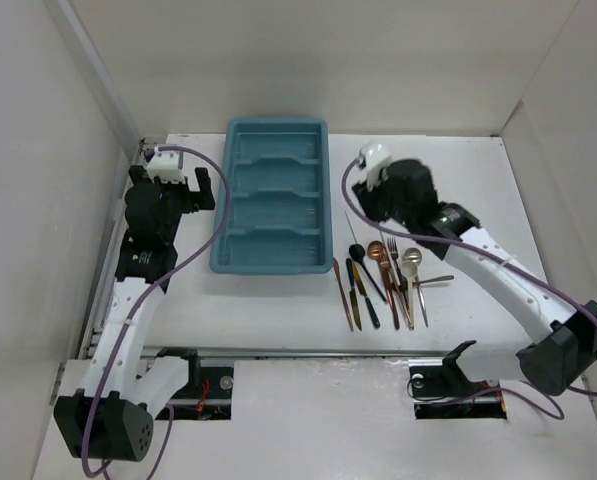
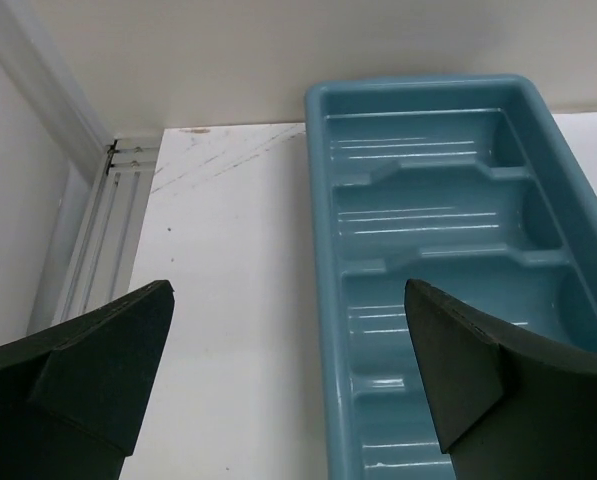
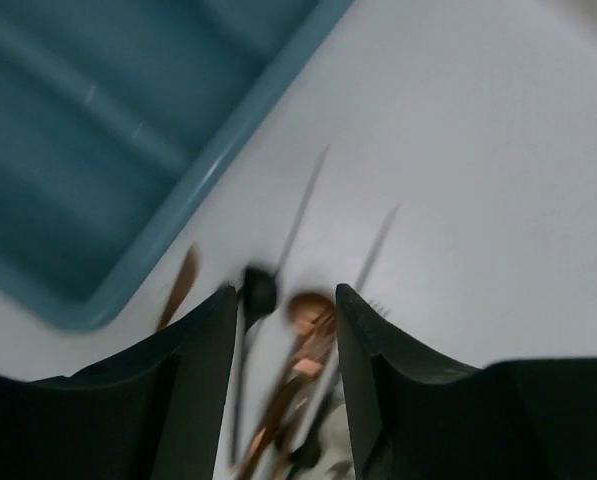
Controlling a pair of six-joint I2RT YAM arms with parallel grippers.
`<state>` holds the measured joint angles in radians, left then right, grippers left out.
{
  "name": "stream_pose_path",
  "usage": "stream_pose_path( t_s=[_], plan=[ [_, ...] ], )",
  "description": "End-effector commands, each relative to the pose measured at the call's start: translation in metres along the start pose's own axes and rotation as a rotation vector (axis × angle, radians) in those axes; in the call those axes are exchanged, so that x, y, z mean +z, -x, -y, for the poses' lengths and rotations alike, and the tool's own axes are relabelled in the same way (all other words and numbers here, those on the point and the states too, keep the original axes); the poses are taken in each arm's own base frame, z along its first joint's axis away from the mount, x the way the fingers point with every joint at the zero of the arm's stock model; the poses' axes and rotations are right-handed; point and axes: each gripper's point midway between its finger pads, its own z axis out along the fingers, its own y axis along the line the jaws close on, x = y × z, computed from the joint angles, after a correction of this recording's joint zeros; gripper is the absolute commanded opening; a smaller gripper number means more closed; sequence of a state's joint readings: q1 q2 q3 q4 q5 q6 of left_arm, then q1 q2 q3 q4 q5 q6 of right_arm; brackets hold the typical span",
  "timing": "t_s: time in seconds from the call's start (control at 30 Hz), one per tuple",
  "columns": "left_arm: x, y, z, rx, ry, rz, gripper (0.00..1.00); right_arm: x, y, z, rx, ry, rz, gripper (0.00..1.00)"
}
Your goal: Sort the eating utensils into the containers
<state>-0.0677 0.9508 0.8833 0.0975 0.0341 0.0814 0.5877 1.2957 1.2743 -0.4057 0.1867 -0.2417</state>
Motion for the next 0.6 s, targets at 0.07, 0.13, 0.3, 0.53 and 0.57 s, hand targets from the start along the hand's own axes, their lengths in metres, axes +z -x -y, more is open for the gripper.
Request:
stream_pose_path(
  t_s=[0.07, 0.13, 0.3, 0.53, 0.57],
  plan=[
    [-0.011, 0.012, 0.003, -0.052, 0.059, 0.054, 1.0, -0.021, -0.116, -0.117, 0.324, 0.347, -0.337, 0.46],
    [-0.014, 0.014, 0.002, -0.024, 0.097, 0.062, 1.0, -0.023, -0.137, -0.126, 0.326, 0.364, -0.381, 0.44],
    [-0.028, 0.031, 0.007, -0.048, 0.143, 0.095, 1.0, -0.019, -0.165, -0.146, 0.307, 0.353, -0.479, 0.41],
    [-0.058, 0.027, -0.004, -0.158, 0.136, 0.082, 1.0, -0.009, -0.195, -0.174, 0.282, 0.4, -0.543, 0.38],
    [-0.058, 0.024, -0.004, -0.171, 0.136, 0.071, 1.0, -0.01, -0.202, -0.176, 0.269, 0.395, -0.562, 0.37]
  ],
)
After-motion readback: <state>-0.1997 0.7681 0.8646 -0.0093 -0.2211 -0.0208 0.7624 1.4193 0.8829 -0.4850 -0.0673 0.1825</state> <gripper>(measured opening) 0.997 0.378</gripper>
